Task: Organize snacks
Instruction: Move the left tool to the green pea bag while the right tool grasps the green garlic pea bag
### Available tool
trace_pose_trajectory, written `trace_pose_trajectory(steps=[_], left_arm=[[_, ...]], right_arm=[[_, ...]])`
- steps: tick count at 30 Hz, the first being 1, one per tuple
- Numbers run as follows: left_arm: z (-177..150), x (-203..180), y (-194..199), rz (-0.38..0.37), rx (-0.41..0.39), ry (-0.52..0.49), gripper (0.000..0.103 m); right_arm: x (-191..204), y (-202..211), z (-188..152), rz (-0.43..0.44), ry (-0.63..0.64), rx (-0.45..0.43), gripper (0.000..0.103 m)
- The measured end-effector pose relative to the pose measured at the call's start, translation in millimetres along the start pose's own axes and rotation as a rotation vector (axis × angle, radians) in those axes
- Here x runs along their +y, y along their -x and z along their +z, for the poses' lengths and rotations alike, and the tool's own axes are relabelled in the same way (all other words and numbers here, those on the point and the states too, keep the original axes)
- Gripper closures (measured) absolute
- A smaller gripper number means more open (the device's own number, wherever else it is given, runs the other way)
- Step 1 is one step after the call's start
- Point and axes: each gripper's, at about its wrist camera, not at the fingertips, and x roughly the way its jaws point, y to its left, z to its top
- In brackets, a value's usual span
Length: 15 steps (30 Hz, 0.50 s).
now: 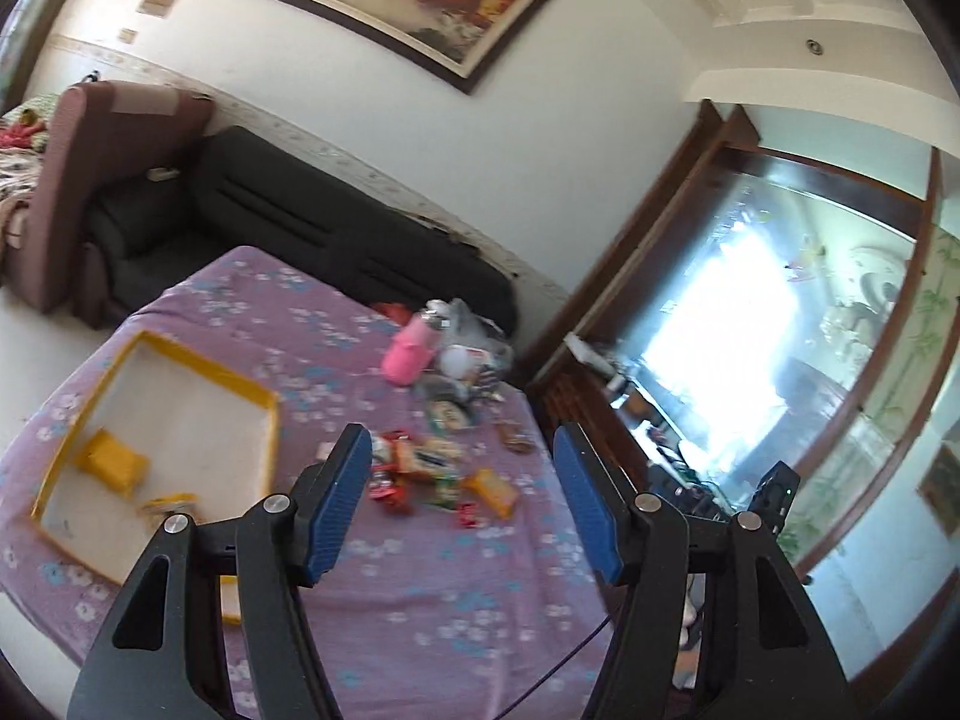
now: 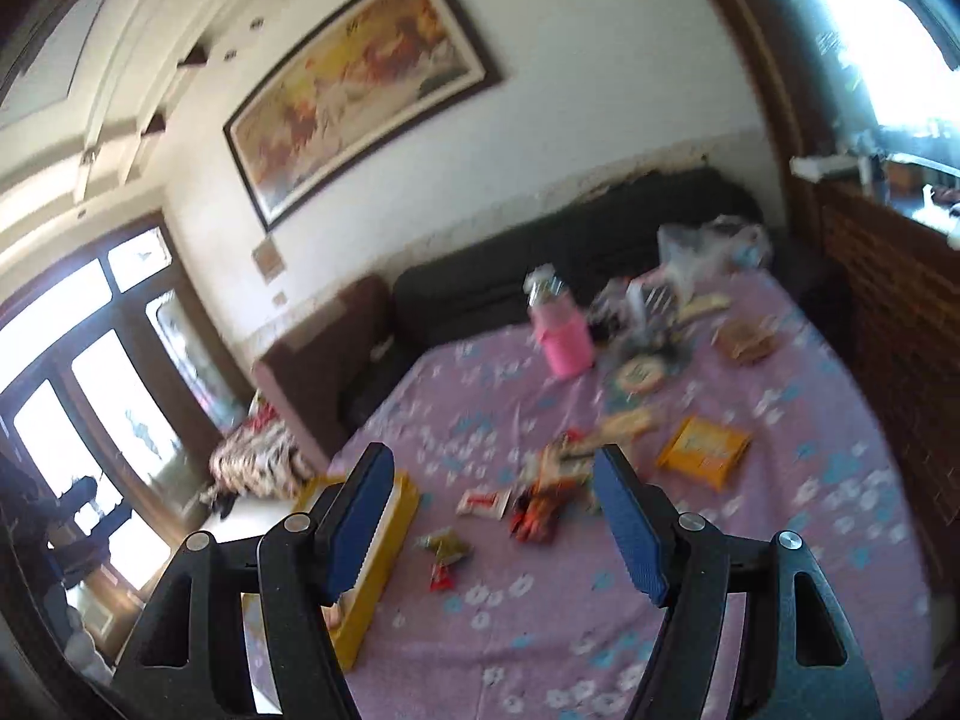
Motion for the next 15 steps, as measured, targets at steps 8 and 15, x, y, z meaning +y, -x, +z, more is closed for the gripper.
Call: trace_pose_trajectory(steps=[8, 15], left_arm=[[80.4, -65.7, 8.3, 0.146, -0.057, -0.163, 0.024], [59.3, -40.9, -62.7, 0.163, 0.085, -0.183, 0.021]], right_arm=[[-13.3, 95.6, 130.8, -0.152, 0.026, -0.275, 0.027], [-43.9, 29.9, 127.9, -0.202, 0.006, -0.158, 0.025]])
